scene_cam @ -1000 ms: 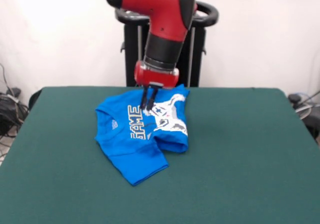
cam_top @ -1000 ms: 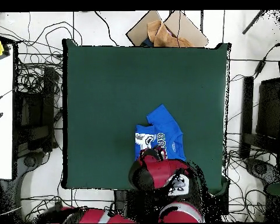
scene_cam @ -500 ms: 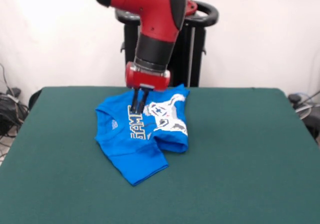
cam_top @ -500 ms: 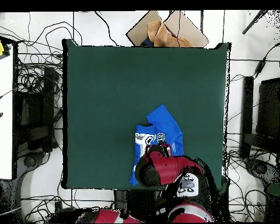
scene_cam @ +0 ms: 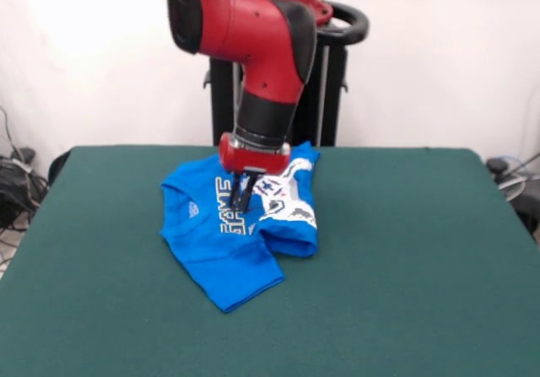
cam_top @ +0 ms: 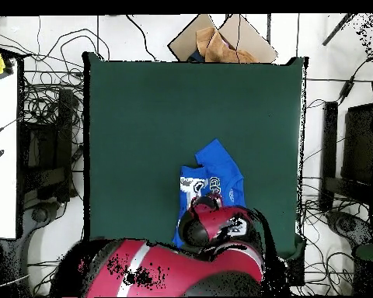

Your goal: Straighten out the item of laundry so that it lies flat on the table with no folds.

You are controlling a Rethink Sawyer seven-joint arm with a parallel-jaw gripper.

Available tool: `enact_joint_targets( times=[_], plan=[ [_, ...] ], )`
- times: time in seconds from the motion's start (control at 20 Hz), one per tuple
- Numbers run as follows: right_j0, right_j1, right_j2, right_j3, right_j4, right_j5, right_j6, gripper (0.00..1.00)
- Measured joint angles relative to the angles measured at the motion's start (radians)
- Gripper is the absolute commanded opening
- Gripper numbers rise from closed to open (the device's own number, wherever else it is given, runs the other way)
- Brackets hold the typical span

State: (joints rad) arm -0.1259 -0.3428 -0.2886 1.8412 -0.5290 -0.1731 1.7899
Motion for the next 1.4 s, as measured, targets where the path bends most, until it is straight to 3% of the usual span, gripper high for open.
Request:
enact_joint_targets(
  times=[0.7, 1.4],
  plan=[
    [0.082, 0.104, -0.130, -0.015, 0.000, -0.198, 0.000, 0.00],
    [-0.003, 0.131, -0.167, -0.088, -0.042, -0.197, 0.000, 0.00]
  ],
)
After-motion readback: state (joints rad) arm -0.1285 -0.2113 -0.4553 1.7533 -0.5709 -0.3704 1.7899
